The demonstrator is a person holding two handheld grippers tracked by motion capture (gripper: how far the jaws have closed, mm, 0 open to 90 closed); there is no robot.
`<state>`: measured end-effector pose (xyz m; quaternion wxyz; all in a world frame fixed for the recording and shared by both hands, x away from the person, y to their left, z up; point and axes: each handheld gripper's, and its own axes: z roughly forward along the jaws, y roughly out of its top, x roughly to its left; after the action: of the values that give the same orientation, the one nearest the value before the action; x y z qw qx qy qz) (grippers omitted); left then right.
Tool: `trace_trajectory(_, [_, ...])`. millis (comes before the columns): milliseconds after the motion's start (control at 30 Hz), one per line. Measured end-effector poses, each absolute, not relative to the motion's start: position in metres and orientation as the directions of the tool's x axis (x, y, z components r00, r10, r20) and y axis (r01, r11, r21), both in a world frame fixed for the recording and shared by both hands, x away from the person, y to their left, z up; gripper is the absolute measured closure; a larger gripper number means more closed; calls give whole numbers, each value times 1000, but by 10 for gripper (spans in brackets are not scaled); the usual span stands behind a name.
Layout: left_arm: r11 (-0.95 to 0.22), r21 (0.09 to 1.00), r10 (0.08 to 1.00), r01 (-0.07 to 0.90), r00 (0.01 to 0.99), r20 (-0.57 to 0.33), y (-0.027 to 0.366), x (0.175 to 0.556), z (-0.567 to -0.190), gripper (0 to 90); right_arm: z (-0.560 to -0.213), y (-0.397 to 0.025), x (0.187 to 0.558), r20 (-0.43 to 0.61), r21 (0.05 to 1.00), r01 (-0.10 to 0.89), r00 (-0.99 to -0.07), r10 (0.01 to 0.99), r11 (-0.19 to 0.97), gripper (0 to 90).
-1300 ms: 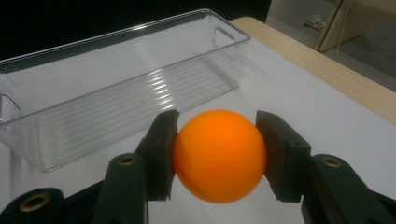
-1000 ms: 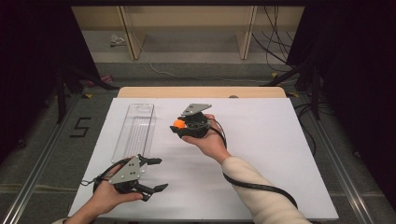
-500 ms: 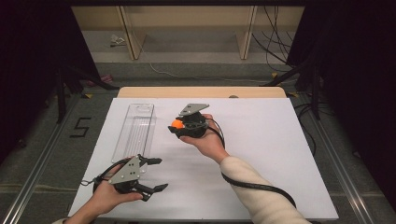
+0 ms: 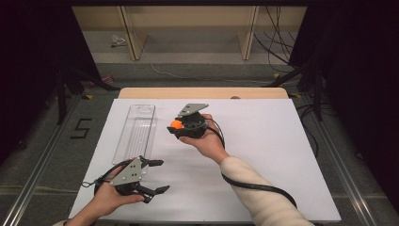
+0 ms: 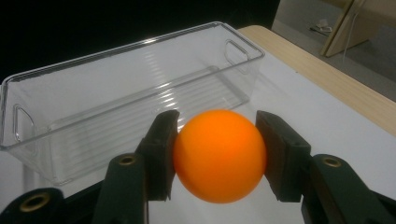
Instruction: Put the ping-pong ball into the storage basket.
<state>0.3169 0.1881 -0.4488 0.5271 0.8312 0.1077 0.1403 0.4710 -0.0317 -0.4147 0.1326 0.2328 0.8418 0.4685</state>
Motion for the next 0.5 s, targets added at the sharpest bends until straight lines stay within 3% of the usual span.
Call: trace_trajectory(500, [-419,907,324,33,939,115,188,317,-449,197,-411,-21,472,-9,850,258,-864,503,459,515])
